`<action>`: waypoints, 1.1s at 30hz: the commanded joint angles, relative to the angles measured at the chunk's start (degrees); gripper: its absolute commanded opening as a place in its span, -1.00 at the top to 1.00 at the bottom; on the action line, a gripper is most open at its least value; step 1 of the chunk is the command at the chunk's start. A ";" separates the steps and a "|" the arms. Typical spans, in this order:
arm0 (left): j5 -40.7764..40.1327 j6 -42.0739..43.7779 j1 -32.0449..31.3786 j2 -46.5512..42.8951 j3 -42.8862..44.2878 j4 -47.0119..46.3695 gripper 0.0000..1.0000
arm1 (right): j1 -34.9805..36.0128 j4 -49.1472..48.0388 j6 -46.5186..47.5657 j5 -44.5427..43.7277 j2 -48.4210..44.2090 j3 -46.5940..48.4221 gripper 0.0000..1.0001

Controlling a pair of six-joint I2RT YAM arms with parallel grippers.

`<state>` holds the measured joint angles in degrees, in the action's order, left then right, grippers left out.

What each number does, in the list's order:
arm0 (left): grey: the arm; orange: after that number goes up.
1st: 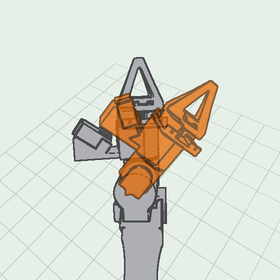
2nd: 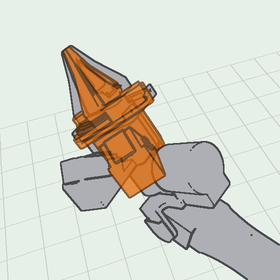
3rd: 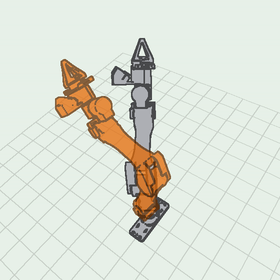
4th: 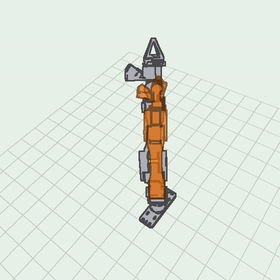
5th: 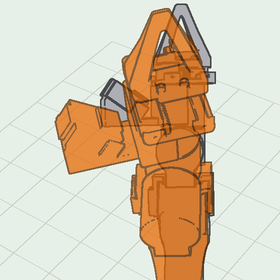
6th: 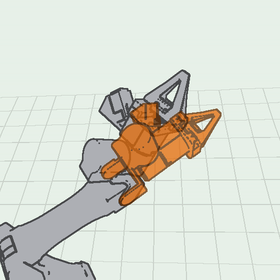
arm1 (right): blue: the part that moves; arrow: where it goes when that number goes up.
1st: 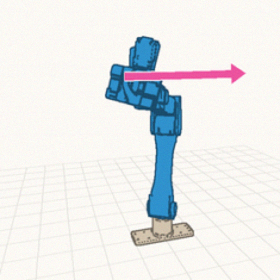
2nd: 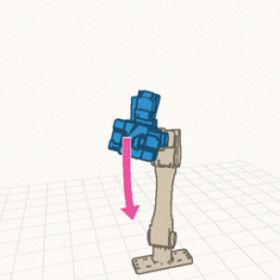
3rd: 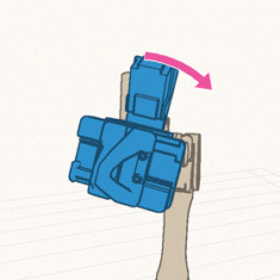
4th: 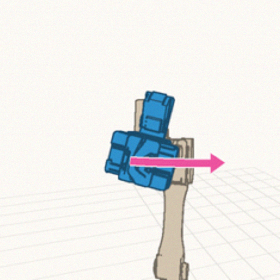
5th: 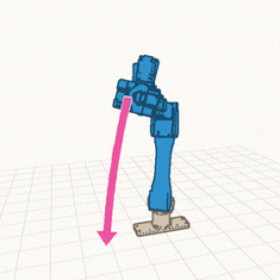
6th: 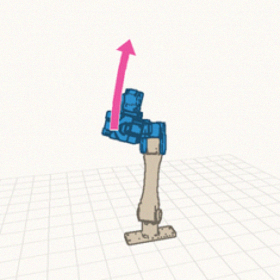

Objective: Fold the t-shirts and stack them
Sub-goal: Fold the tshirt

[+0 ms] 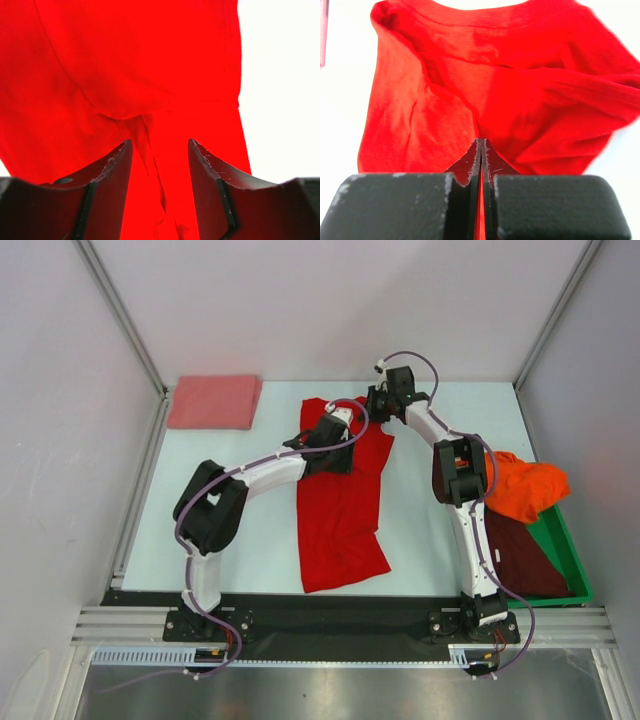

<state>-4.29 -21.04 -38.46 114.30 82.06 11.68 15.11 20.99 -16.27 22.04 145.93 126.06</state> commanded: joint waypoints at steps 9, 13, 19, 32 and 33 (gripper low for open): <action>1.04 -1.11 0.49 -4.70 -1.20 -1.75 -0.08 | 0.44 0.71 5.19 -2.25 -1.79 3.84 0.31; 1.57 -1.72 0.58 -4.88 -1.47 -2.02 -0.08 | 0.62 2.65 6.08 -1.83 -0.21 5.33 0.27; 1.57 -2.25 0.66 -7.25 -2.61 -2.54 -0.08 | 1.76 3.00 7.22 -2.53 2.42 6.92 0.27; 2.10 -2.34 1.28 -9.01 -3.58 -2.54 -0.09 | 2.90 3.44 7.05 -4.11 4.63 9.29 0.42; 2.10 -2.34 1.28 -9.09 -3.66 -2.63 -0.08 | 2.90 3.44 6.87 -4.11 4.63 9.38 0.45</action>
<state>-3.05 -22.48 -37.58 108.18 79.13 10.90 17.69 24.56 -9.98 18.90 150.41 132.77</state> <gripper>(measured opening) 0.545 0.292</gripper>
